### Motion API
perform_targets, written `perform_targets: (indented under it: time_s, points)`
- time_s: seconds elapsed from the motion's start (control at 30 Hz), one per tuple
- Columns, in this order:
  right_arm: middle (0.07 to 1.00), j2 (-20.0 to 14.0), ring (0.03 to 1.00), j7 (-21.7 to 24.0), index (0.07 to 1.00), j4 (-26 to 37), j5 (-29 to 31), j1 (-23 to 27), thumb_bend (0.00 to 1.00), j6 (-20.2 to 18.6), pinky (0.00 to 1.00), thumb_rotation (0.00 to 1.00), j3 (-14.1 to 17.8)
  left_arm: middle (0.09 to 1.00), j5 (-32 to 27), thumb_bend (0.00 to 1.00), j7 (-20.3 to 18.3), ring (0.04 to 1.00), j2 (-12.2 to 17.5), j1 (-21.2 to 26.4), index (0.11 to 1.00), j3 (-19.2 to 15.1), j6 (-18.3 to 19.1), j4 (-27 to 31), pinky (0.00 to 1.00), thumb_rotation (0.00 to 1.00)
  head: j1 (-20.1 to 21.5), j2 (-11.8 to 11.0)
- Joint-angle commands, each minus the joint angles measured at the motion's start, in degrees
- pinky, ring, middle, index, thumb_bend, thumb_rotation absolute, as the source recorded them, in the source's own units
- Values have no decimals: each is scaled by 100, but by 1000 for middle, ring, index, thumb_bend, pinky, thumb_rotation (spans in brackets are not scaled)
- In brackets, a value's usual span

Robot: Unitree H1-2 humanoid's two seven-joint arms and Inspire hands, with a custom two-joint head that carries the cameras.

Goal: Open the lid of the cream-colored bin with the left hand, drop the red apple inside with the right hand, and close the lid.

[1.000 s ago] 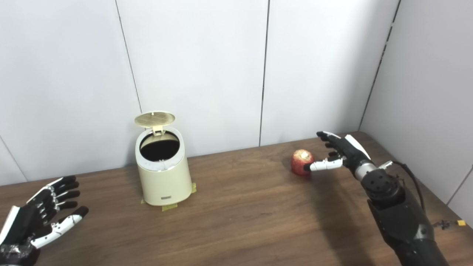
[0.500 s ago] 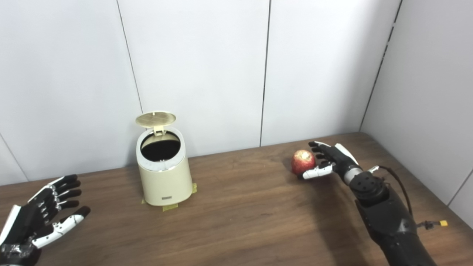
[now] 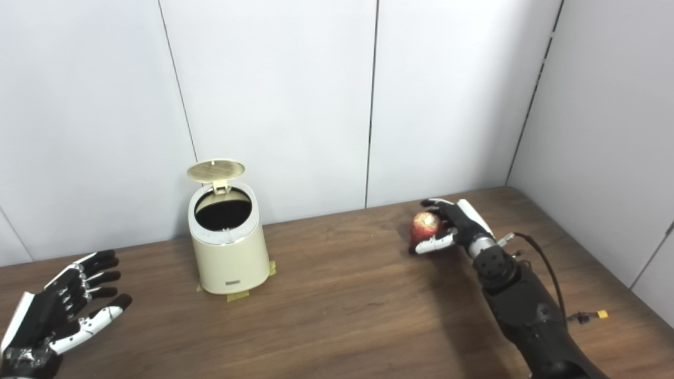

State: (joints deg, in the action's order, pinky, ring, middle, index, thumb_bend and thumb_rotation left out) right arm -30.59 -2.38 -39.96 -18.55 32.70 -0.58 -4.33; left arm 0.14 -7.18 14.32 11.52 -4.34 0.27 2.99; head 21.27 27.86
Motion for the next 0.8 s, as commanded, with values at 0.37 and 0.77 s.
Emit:
perform_targets:
  time_s: [0.37, 0.77]
  points:
    - [480, -382, 458, -739, 503, -322, -952, 309, 520, 890, 539, 0, -547, 810, 70, 584, 5, 757, 87, 196, 806, -15, -271, 26, 676, 45, -11, 50]
    - [473, -81, 484, -1009, 489, 1031, -839, 86, 519, 682, 529, 0, -75, 800, 158, 603, 19, 741, 70, 173, 795, 30, -255, 33, 651, 64, -96, 54]
